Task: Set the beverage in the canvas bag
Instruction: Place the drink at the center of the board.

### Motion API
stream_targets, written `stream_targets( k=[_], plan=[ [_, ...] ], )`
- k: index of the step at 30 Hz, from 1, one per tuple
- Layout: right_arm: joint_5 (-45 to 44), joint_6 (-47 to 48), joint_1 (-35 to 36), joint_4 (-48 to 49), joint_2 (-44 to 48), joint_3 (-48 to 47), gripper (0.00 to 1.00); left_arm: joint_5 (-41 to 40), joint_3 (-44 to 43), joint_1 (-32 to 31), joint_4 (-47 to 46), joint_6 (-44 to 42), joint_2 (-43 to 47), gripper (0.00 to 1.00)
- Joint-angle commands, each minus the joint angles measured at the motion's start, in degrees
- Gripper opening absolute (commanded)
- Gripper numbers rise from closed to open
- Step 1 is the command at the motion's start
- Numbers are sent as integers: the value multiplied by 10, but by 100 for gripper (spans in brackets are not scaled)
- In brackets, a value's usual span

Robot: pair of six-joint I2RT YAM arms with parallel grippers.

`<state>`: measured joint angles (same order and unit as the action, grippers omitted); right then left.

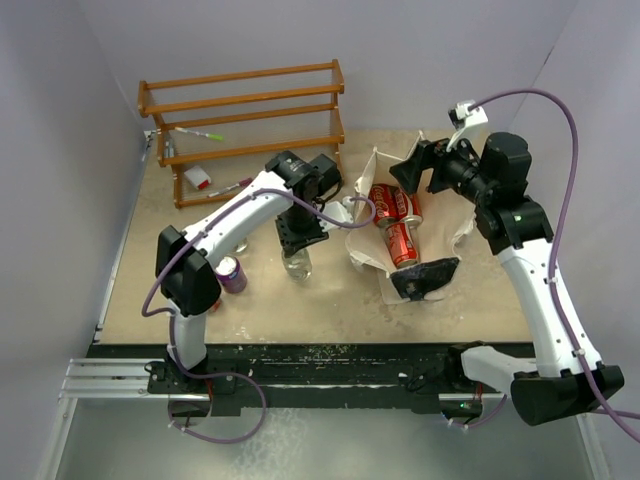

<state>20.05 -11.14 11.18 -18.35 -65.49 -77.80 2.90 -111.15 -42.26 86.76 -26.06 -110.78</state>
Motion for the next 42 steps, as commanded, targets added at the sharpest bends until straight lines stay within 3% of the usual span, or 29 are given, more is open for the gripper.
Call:
stream_targets(
  k=[1, 6, 11, 16, 21, 26, 35, 42],
  plan=[
    [-15, 20, -4, 4, 24, 12, 89, -28, 3, -15, 8, 20, 3, 0],
    [-20, 26, -5, 2, 33, 23, 89, -40, 9, -27, 4, 24, -9, 0],
    [-23, 28, -8, 2, 36, 29, 89, -43, 29, -37, 1, 29, -6, 9],
    [-26, 32, -9, 0, 38, 31, 89, -43, 44, -46, 2, 33, 0, 26],
    [-27, 35, -10, -2, 39, 37, 89, -37, 59, -47, 6, 39, 17, 51],
    [-28, 39, -11, -4, 37, 39, 89, -27, 61, -48, 8, 40, 30, 65],
    [-36, 89, -11, -21, 35, 47, 88, 15, -11, -47, 8, 38, 59, 100],
    [-73, 152, -11, -33, 30, 55, 86, 55, -16, -9, -24, 17, 116, 99]
  ],
)
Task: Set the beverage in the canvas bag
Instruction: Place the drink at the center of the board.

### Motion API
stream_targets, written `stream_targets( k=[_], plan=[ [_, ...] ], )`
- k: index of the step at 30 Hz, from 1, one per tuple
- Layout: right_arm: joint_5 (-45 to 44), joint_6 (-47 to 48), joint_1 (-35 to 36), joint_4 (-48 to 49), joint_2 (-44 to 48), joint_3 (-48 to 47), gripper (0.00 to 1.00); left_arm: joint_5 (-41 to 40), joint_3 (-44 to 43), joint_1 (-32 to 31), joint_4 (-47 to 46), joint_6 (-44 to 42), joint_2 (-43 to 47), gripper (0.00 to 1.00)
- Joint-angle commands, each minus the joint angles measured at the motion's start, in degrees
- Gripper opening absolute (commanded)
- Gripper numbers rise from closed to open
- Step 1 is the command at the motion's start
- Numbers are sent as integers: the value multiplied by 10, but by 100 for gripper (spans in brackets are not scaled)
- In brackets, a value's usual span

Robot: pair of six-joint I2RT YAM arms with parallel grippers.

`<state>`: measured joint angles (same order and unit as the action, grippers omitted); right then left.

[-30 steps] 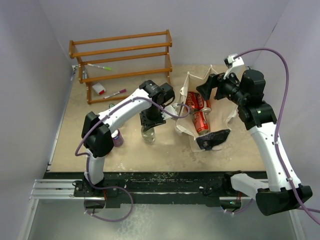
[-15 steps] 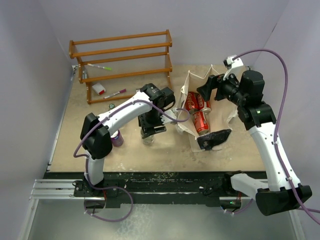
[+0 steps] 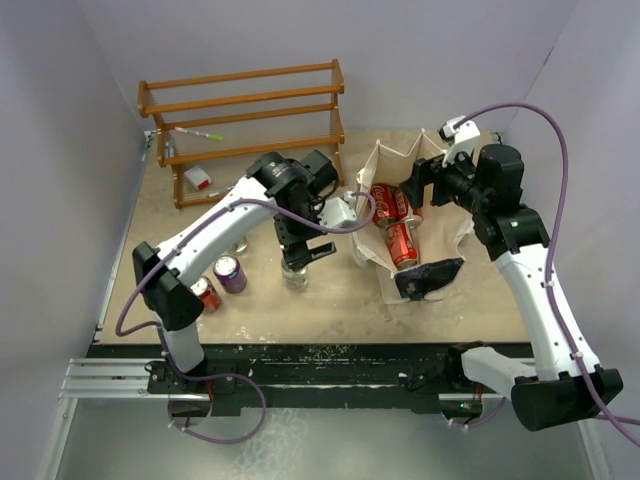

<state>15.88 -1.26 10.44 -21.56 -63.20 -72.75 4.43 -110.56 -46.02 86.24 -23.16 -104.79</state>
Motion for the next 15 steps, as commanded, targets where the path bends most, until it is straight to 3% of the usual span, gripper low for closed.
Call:
stream_targets(
  k=[1, 8, 15],
  plan=[
    [-35, 57, -3, -1, 7, 7, 86, 53, -17, 40, -32, -17, 70, 99],
    [-30, 89, -2, 8, -3, 42, 82, 151, -56, 79, -152, -4, 105, 99],
    [-39, 128, 1, 25, -35, 66, 80, 288, -86, 102, -320, 109, 55, 99]
  ],
)
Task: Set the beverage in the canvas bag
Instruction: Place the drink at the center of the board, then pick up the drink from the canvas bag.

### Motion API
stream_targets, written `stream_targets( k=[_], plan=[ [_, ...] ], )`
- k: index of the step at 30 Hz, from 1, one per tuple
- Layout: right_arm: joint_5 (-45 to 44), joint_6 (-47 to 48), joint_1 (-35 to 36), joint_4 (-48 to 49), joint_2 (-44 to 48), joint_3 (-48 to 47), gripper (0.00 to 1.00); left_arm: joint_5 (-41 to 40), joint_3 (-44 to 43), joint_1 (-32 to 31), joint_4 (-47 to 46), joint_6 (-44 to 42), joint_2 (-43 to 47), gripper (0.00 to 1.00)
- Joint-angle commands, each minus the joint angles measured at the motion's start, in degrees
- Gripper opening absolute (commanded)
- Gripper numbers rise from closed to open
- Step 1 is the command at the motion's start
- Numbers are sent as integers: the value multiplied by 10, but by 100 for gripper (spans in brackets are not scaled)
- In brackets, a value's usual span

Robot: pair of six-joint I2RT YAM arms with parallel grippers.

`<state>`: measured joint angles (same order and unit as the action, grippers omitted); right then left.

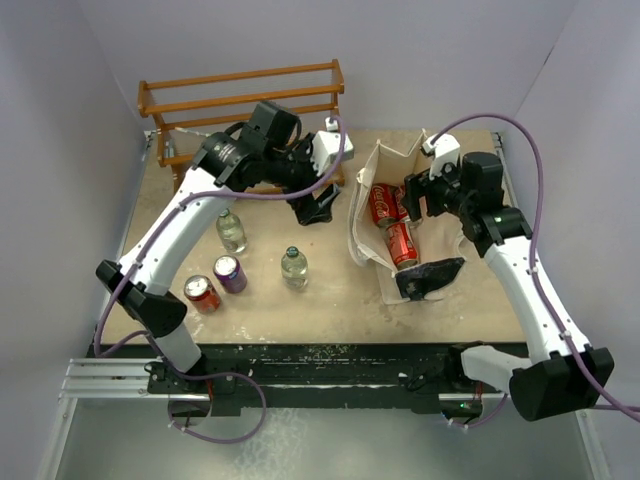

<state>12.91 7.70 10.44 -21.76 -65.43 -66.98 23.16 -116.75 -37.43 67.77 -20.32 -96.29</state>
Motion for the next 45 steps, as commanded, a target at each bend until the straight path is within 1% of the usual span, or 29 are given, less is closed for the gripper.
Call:
stream_targets(
  k=[1, 4, 6, 9, 12, 14, 18, 23, 26, 28, 32, 36, 41, 45],
  plan=[
    [-10, 46, 1, 27, -16, 11, 80, 112, -28, 21, -160, 106, -42, 98],
    [-9, 67, 1, 31, -18, 27, 80, 151, -57, 48, -227, 211, -95, 95],
    [-8, 80, 2, 34, -15, 40, 80, 189, -86, 63, -262, 262, -138, 93],
    [-18, 93, 2, 33, -13, 56, 80, 219, -132, 66, -301, 306, -197, 93],
    [-31, 96, 1, 33, -16, 65, 79, 247, -155, 66, -336, 346, -239, 91],
    [-45, 94, 2, 29, -23, 68, 79, 258, -155, 66, -353, 370, -256, 87],
    [-70, 89, 2, 32, -51, 74, 78, 272, -143, 66, -372, 393, -272, 78],
    [-88, 77, 2, 76, -95, 76, 78, 280, -136, 66, -377, 384, -279, 58],
    [-108, 70, 2, 92, -132, 72, 79, 277, -125, 65, -370, 370, -273, 44],
    [-120, 63, 2, 100, -168, 65, 79, 273, -113, 64, -366, 362, -266, 33],
    [-158, 26, 2, 112, -244, 27, 79, 263, -106, 54, -356, 338, -259, 17],
    [-162, -10, 2, 110, -300, -9, 80, 261, -107, 50, -352, 332, -258, 0],
    [-157, -53, 2, 109, -356, -41, 81, 263, -108, 51, -350, 328, -260, 0],
    [-164, -58, 2, 116, -384, -45, 82, 264, -114, 52, -351, 325, -266, 0]
  ],
)
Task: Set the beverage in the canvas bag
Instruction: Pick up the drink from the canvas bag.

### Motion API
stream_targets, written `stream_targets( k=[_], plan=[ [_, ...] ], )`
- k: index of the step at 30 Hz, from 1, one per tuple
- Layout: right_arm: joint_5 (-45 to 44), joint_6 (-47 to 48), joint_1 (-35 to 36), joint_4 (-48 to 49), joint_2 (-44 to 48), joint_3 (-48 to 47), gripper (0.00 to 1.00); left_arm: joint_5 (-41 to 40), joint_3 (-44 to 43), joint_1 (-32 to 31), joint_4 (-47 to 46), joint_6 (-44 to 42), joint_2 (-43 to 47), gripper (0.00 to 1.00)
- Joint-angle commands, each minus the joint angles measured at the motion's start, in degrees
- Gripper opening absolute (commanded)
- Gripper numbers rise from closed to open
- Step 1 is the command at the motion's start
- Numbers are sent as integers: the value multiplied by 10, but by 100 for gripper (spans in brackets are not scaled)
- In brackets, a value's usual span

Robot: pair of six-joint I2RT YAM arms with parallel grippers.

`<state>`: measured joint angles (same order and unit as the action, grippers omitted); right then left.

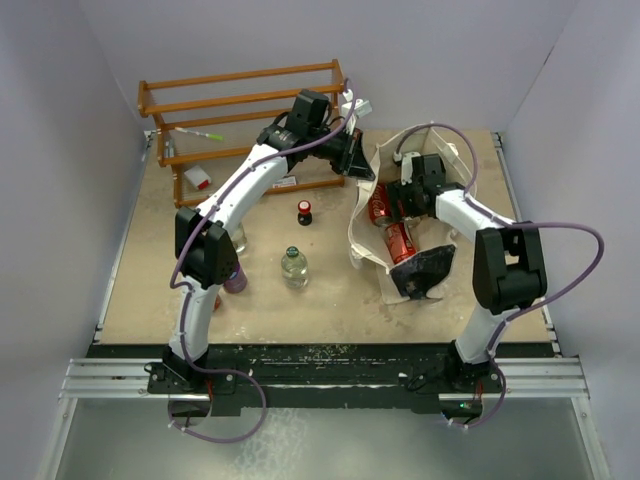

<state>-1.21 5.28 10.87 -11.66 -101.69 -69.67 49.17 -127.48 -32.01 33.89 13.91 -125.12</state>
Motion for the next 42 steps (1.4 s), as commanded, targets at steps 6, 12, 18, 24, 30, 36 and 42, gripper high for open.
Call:
stream_targets(
  k=[6, 12, 18, 24, 30, 36, 42],
  plan=[
    [-69, -9, -5, 29, -30, 16, 80, 5, -14, -2, -12, -21, 13, 0],
    [-63, -2, -8, 52, -56, 34, 81, 7, -23, -1, -14, -22, 2, 0],
    [-62, 10, -8, 69, -95, 13, 81, 7, -25, 0, -14, -25, -4, 0],
    [-39, 16, -15, 57, -74, 12, 54, 4, -31, 1, -14, -28, -9, 0],
    [19, 40, -20, 15, 25, 4, 30, -7, -37, 0, -12, -29, -15, 0],
    [37, 50, -21, -48, 80, -39, 7, -12, -48, -1, -10, -37, -21, 0],
    [27, 54, -21, -83, 117, -50, 0, -8, -57, -1, -11, -35, -26, 0]
  ],
)
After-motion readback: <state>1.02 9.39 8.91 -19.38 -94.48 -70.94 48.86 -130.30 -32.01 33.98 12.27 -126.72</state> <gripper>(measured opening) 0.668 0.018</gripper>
